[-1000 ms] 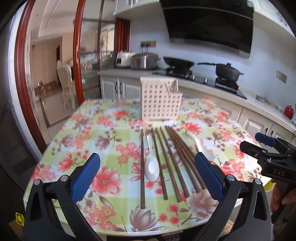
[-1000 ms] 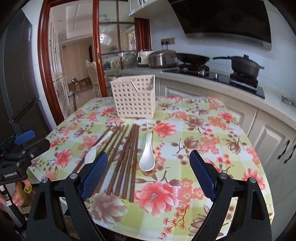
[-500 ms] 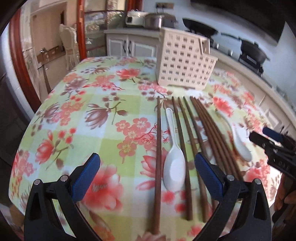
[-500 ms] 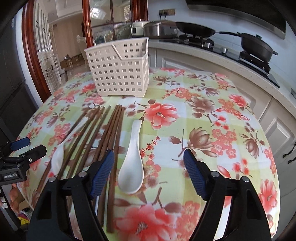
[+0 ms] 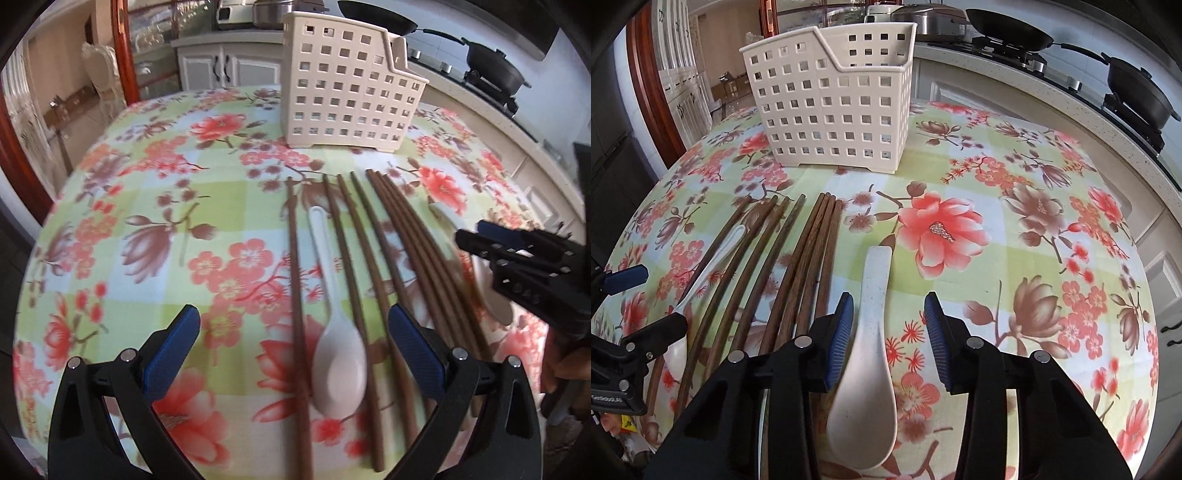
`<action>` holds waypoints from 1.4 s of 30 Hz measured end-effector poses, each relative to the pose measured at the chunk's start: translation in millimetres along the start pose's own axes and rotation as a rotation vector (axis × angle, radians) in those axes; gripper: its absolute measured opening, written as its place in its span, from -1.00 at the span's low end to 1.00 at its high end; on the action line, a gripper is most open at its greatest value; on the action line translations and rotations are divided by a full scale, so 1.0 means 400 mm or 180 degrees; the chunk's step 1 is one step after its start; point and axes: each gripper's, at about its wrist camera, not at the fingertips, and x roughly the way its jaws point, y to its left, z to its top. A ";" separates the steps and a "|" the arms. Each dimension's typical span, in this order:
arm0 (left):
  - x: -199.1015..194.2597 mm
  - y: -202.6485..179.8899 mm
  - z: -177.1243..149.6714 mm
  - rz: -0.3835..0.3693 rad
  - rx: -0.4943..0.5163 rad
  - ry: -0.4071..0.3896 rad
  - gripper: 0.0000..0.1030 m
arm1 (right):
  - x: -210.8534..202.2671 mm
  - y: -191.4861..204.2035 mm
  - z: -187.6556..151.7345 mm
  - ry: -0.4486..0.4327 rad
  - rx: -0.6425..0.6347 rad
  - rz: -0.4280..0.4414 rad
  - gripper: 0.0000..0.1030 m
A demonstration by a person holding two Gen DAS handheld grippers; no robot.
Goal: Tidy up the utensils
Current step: 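Lower the right tool and grasp a white spoon while the left tool grasps the other spoon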
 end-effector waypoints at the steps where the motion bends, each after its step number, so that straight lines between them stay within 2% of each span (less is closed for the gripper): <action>1: 0.001 0.000 0.004 -0.0097 -0.0025 -0.0005 0.90 | 0.003 0.000 -0.001 0.0006 -0.0001 0.0004 -0.32; 5: -0.001 -0.021 0.014 -0.0206 0.0030 -0.0061 0.74 | 0.014 -0.007 0.001 0.0021 0.0018 0.0042 -0.46; 7: 0.001 -0.033 0.020 -0.0180 0.0109 -0.0086 0.65 | 0.019 -0.013 -0.001 0.0027 0.0037 0.0053 -0.64; 11: 0.014 -0.045 0.028 -0.0228 0.0149 -0.0060 0.51 | 0.022 -0.029 -0.004 -0.0004 0.0088 0.0078 -0.71; 15: 0.035 -0.056 0.037 -0.0275 0.0186 -0.0008 0.05 | 0.019 -0.031 -0.008 -0.0024 0.0086 0.0121 -0.73; 18: 0.036 -0.053 0.037 -0.0280 0.0168 -0.0020 -0.05 | 0.017 -0.032 -0.011 -0.0020 0.0106 0.0179 -0.72; 21: 0.031 -0.056 0.037 -0.0282 0.0203 -0.0035 -0.05 | 0.013 -0.033 -0.012 0.0005 0.0116 0.0305 -0.68; 23: 0.032 -0.060 0.042 -0.0282 0.0219 -0.0022 -0.05 | 0.009 -0.034 -0.011 0.0007 0.0120 0.0380 -0.58; 25: 0.038 -0.061 0.048 -0.0298 0.0204 0.0015 -0.16 | 0.003 -0.033 -0.011 -0.0009 0.0086 0.0368 -0.34; 26: 0.043 -0.060 0.050 -0.0338 0.0187 0.0050 -0.27 | 0.000 -0.033 -0.011 -0.0013 0.0076 0.0385 -0.33; 27: 0.045 -0.060 0.050 -0.0355 0.0176 0.0068 -0.35 | -0.004 -0.034 -0.012 -0.0017 0.0068 0.0422 -0.32; 31: 0.053 -0.060 0.048 -0.0340 0.0159 0.0093 -0.38 | -0.024 -0.040 -0.013 -0.0048 -0.0007 0.0612 -0.32; 38: 0.061 -0.051 0.047 -0.0350 0.0123 0.0120 -0.40 | -0.004 -0.049 0.006 0.0094 -0.0193 0.0669 -0.33; 42: 0.063 -0.047 0.051 -0.0347 0.0122 0.0130 -0.51 | 0.010 -0.029 0.018 0.0154 -0.0305 0.0726 -0.48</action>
